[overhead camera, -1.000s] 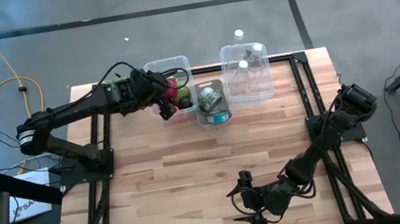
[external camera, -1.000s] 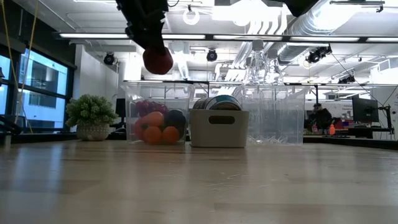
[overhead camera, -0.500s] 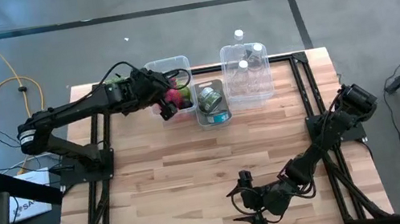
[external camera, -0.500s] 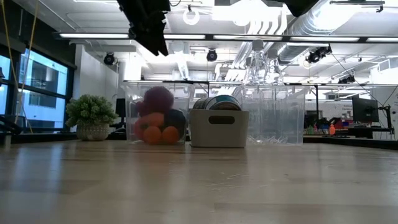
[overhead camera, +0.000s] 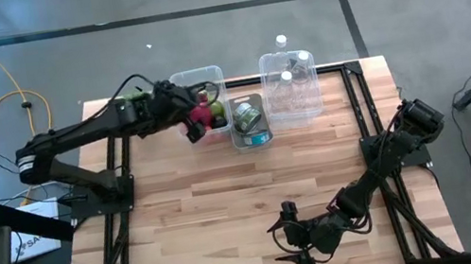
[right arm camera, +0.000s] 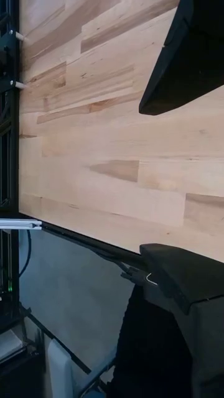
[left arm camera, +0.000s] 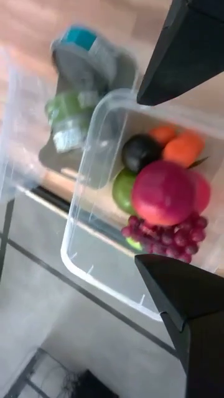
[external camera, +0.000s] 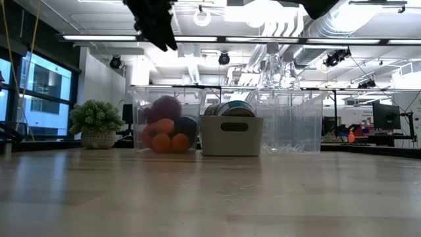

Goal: Pick & Place Food Item
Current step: Return to Home Position

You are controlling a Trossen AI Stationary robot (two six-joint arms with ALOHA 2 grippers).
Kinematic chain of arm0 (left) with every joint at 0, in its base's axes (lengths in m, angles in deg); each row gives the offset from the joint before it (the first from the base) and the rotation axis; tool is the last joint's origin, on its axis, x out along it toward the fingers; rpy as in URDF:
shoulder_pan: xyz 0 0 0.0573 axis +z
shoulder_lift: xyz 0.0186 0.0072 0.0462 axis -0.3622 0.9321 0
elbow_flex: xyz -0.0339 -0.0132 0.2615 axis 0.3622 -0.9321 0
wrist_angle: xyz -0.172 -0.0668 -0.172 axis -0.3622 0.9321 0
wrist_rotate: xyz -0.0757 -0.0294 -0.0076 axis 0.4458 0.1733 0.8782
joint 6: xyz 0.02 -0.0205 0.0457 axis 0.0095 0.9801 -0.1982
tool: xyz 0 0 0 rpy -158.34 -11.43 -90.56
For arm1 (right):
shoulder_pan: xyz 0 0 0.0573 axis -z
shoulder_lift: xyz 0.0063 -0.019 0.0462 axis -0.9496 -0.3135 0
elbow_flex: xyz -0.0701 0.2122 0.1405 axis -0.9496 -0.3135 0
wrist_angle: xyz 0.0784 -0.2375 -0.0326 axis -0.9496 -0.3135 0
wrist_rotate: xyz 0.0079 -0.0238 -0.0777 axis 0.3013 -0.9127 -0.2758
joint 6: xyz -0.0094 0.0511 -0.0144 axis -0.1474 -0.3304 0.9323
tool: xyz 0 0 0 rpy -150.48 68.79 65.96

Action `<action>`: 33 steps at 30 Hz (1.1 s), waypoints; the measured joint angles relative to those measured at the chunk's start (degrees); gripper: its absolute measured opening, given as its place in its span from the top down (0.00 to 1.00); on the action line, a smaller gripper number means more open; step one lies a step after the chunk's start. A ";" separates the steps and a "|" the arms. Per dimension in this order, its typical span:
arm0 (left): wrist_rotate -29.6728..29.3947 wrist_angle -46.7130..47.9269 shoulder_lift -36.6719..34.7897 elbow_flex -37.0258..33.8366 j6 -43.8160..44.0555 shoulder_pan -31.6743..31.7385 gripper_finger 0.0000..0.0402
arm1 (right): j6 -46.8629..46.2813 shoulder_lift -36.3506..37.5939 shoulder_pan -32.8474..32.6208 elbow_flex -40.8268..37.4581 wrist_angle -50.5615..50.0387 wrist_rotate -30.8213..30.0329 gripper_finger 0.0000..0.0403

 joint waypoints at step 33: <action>22.97 16.07 -13.46 0.00 13.71 -11.58 0.01 | 18.23 9.17 8.14 0.00 -0.95 11.67 0.81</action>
